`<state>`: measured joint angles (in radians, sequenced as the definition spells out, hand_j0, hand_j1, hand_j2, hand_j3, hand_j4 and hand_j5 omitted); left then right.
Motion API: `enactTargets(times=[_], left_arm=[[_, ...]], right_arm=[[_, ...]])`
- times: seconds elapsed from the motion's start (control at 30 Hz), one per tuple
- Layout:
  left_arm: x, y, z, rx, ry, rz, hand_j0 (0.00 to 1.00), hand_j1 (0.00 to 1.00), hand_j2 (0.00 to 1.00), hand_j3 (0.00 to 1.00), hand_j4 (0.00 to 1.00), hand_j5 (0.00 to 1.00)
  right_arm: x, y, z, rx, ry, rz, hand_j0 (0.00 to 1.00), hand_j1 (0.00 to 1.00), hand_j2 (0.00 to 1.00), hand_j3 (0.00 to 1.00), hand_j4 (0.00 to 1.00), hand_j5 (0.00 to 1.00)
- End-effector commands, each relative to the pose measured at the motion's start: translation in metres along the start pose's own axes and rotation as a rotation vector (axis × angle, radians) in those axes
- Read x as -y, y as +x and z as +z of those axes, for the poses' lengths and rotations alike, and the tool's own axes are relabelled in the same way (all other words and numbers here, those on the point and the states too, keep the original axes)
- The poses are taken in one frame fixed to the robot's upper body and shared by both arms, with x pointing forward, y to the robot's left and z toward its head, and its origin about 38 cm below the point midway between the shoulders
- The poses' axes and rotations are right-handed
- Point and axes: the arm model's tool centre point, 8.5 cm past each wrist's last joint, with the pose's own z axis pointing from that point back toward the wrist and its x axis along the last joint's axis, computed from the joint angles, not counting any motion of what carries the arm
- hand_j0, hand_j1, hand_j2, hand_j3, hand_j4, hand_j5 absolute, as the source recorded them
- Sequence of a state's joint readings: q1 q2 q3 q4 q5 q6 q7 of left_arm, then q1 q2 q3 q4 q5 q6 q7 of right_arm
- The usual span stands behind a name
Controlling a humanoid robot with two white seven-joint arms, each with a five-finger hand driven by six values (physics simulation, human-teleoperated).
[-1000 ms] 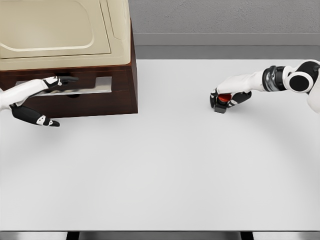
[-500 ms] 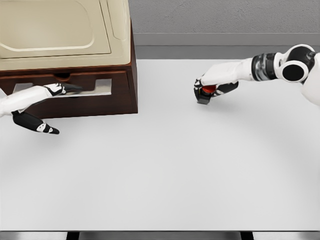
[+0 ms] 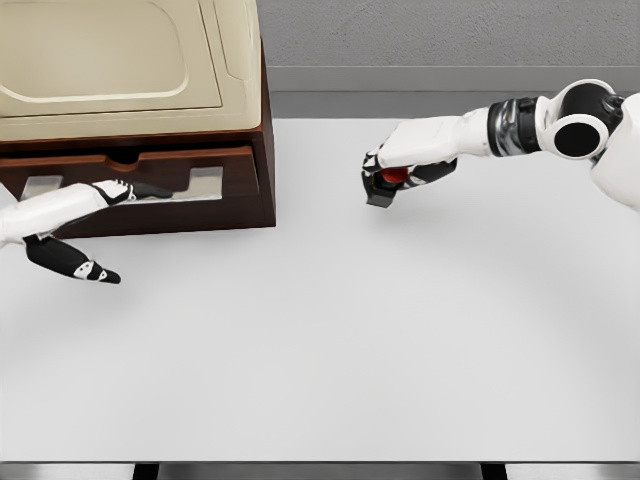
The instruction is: Open the cabinet drawer with left arm, and place a switch into the drawer with right arm
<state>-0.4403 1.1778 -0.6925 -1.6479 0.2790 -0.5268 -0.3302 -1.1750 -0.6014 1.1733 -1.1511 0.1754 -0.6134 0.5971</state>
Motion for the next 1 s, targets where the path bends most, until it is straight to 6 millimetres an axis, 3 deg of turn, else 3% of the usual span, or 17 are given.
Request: enactTargets(times=[0.0, 0.2, 0.47, 0.97], left_arm=[[0.003, 0.004, 0.0, 0.014, -0.021, -0.008, 1.0, 1.0, 1.0, 1.0, 1.0, 1.0], [0.004, 0.01, 0.005, 0.021, -0.033, 0.008, 1.0, 1.0, 1.0, 1.0, 1.0, 1.0], [0.01, 0.016, 0.013, 0.045, -0.055, 0.014, 1.0, 1.0, 1.0, 1.0, 1.0, 1.0], [0.012, 0.021, 0.027, 0.054, -0.071, 0.033, 1.0, 1.0, 1.0, 1.0, 1.0, 1.0]], right_arm=[[0.002, 0.002, 0.0, 0.009, -0.011, -0.008, 0.48, 0.48, 0.48, 0.48, 0.48, 0.48], [0.011, 0.006, 0.006, 0.023, -0.034, -0.001, 0.48, 0.48, 0.48, 0.48, 0.48, 0.48], [0.047, 0.028, 0.02, 0.073, -0.086, 0.077, 0.48, 0.48, 0.48, 0.48, 0.48, 0.48], [0.087, 0.069, 0.0, 0.185, -0.122, 0.176, 0.48, 0.48, 0.48, 0.48, 0.48, 0.48]])
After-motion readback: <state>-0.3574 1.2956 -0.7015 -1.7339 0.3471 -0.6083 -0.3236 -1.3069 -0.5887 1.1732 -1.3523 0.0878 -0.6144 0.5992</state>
